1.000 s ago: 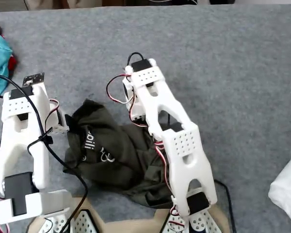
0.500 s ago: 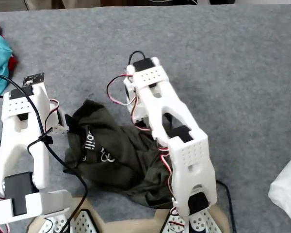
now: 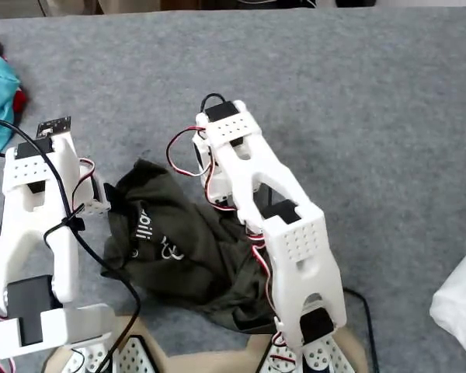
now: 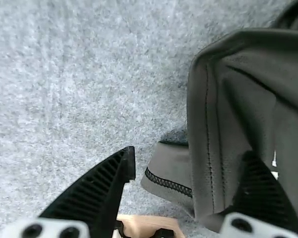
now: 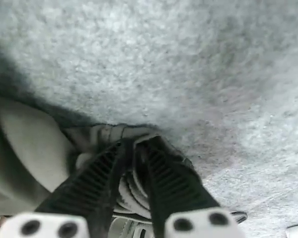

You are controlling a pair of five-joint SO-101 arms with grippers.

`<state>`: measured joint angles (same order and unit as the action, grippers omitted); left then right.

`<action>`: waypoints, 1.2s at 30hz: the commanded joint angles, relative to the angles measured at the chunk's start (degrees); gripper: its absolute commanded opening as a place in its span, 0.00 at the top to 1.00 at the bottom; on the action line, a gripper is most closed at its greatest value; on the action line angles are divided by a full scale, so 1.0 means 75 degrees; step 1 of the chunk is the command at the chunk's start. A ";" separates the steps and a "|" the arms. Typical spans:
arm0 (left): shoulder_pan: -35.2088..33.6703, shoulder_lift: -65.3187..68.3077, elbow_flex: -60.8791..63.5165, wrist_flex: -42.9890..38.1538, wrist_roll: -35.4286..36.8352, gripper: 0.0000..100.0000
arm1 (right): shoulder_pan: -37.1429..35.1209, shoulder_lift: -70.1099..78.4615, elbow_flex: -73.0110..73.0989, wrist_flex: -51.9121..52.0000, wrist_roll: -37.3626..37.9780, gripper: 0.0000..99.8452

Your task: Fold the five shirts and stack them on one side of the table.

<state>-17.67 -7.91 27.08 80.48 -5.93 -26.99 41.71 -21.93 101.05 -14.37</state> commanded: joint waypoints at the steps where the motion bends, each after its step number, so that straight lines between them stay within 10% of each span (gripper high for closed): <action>1: 0.0082 -0.0088 -0.0059 -0.0047 -0.0012 0.67 | 0.0451 -0.0592 -0.0170 0.0152 -0.0117 0.99; 26: 0.0129 -0.0088 -0.0586 -0.0059 0.0000 0.67 | 0.5714 -0.4460 -0.0135 -0.0234 0.1336 0.99; 36: 0.2579 -0.0076 -0.0633 -0.0879 0.2122 0.67 | 0.6101 -0.3288 -0.0123 -0.0246 0.1559 0.99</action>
<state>-4.57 -7.91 25.23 77.05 4.53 18.02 15.60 -21.85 100.00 -2.86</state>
